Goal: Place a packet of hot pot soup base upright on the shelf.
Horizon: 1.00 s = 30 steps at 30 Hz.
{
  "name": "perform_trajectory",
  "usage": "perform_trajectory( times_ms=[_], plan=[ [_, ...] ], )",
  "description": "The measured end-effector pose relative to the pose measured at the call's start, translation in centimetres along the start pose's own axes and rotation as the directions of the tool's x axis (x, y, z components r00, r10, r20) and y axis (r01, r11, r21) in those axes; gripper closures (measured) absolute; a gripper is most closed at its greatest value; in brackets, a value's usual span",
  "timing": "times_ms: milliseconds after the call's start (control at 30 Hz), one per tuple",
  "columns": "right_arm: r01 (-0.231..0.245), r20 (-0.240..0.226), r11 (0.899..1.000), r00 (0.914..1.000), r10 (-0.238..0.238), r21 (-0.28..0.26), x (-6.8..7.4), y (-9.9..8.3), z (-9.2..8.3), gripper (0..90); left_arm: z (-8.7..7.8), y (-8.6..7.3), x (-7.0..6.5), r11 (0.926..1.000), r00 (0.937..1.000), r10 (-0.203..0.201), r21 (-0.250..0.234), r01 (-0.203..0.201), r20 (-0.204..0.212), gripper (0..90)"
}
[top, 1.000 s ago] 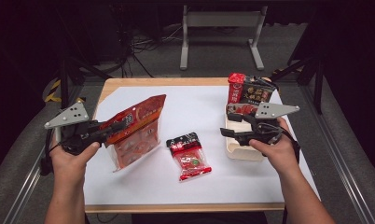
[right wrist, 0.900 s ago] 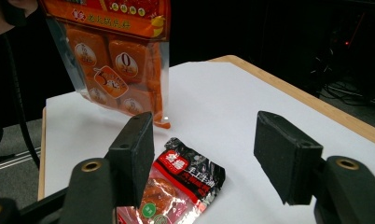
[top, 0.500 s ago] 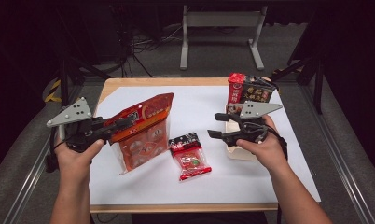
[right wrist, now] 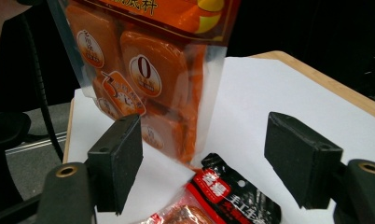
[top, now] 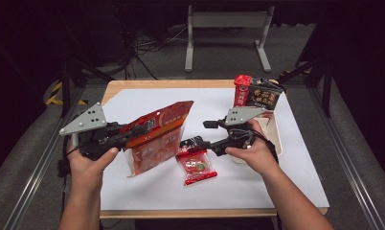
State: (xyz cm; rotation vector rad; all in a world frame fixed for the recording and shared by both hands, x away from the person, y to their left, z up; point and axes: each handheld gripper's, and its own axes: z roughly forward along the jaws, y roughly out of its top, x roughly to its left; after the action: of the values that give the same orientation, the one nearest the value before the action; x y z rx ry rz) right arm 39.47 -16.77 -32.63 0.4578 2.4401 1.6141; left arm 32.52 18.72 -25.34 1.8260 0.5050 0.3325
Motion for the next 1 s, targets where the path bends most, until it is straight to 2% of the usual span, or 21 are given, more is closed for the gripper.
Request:
perform_trajectory(
  times_ms=[100,167,300,433,567,633,733,867,1000],
  plan=[
    [0.011,-0.020,1.000,0.9997,-0.011,0.010,0.3,0.0,0.9,27.8,0.3,0.2,-0.4,0.9999,0.9997,0.006,-0.008,-0.006,0.025,90.0],
    [0.021,-0.033,1.000,0.9993,-0.020,0.014,0.5,-0.1,1.4,27.3,0.6,0.3,-0.8,0.9998,0.9994,0.021,-0.008,-0.021,0.026,90.0],
    [0.059,-0.063,0.998,0.9963,-0.058,0.012,1.2,-0.1,2.0,26.4,1.3,0.5,-1.7,0.9989,0.9977,0.048,0.002,-0.048,0.049,90.0],
    [0.063,-0.095,0.998,0.9935,-0.062,0.007,1.6,-0.2,2.5,25.2,1.8,0.7,-2.2,0.9983,0.9958,0.058,-0.003,-0.058,0.071,90.0],
    [0.081,-0.131,0.997,0.9880,-0.081,-0.007,2.0,-0.3,3.0,24.2,2.1,0.7,-2.4,0.9970,0.9936,0.077,-0.014,-0.076,0.082,90.0],
    [0.118,-0.149,0.993,0.9816,-0.119,-0.013,2.3,-0.3,3.2,22.9,2.2,0.7,-2.5,0.9964,0.9922,0.084,-0.020,-0.083,0.091,90.0],
    [0.127,-0.150,0.992,0.9805,-0.127,-0.007,2.4,-0.4,3.4,23.1,2.3,0.7,-2.6,0.9961,0.9911,0.086,-0.024,-0.084,0.101,90.0],
    [0.116,-0.164,0.993,0.9798,-0.115,-0.003,2.3,-0.5,3.4,30.2,2.3,0.6,-2.6,0.9964,0.9911,0.083,-0.029,-0.080,0.104,90.0],
    [0.115,-0.201,0.993,0.9731,-0.113,-0.001,2.4,-0.4,3.1,43.1,2.2,0.6,-2.4,0.9958,0.9910,0.086,-0.040,-0.082,0.103,90.0]
  ],
)
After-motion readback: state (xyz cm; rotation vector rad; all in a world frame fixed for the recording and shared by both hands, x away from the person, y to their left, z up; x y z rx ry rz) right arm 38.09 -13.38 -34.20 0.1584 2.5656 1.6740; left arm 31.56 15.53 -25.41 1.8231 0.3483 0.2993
